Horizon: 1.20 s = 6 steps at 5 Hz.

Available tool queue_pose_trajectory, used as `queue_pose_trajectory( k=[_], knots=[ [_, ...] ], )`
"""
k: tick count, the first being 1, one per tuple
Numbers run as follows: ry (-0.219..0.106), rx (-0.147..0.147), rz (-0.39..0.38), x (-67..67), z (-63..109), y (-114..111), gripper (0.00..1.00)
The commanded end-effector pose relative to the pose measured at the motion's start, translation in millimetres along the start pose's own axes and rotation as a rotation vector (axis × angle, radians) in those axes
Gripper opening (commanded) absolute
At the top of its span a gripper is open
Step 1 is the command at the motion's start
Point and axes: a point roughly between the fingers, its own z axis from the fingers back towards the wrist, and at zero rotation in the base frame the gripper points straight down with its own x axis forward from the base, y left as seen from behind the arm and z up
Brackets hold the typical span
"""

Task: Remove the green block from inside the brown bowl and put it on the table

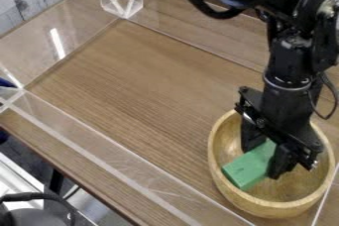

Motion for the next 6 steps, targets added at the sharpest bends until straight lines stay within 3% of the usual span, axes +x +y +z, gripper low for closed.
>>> queue_pose_trajectory(
  k=[1,6],
  knots=[
    [-0.094,0.004,-0.002,11.6,25.5,0.3,0.0],
    [-0.121,0.006,0.011,10.0,45.2,2.2,0.0]
  ],
)
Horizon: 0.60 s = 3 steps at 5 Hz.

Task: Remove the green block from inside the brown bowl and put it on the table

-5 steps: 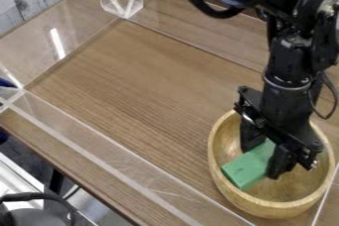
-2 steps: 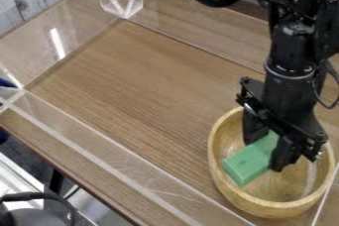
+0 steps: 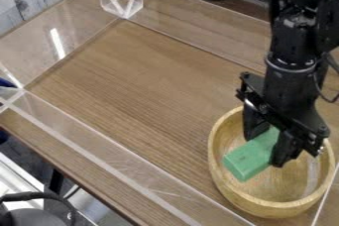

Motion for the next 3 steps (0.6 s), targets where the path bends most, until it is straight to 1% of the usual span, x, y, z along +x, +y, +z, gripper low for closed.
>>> queue_pose_trajectory(
  k=[1,3],
  knots=[
    [-0.092,0.008,0.001,10.9,26.5,1.2,0.0],
    [-0.108,0.014,0.009,10.9,37.6,3.1,0.0]
  ],
)
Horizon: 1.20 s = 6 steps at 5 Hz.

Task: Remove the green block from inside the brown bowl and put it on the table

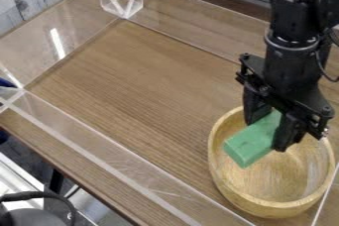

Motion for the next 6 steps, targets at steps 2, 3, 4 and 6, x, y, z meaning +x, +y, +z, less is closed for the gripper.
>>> queue_pose_trajectory(
  k=[2,3,4,6],
  knots=[
    [-0.089,0.013,0.019,9.8,27.1,9.1,0.0],
    [-0.098,0.023,0.041,8.1,34.0,16.6,0.0],
    [-0.108,0.04,0.081,4.8,43.4,30.2,0.0],
    [-0.094,0.065,0.213,-15.3,42.3,92.2,0.0]
  ],
)
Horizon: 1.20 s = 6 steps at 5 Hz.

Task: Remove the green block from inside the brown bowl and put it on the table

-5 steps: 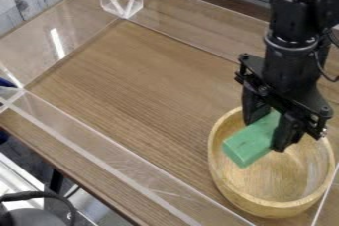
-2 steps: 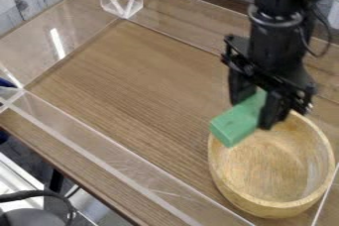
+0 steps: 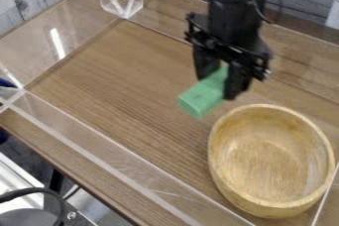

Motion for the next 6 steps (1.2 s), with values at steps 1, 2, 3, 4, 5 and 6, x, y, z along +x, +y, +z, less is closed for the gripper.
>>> queue_pose_trajectory(
  k=[1,2,3,4,5,6],
  knots=[
    [-0.047,0.022,0.031,6.2,7.2,29.7,0.0],
    [-0.025,0.026,0.038,5.2,-2.8,35.3,0.0],
    [0.005,0.019,0.017,-6.1,-10.4,24.4,0.0],
    [0.02,0.009,0.001,-8.7,-14.8,8.3,0.0],
    [0.023,0.003,-0.009,-6.8,-14.8,-5.5,0.0],
    [0.024,-0.007,-0.023,-1.4,-18.9,-13.1,0.0]
  ],
)
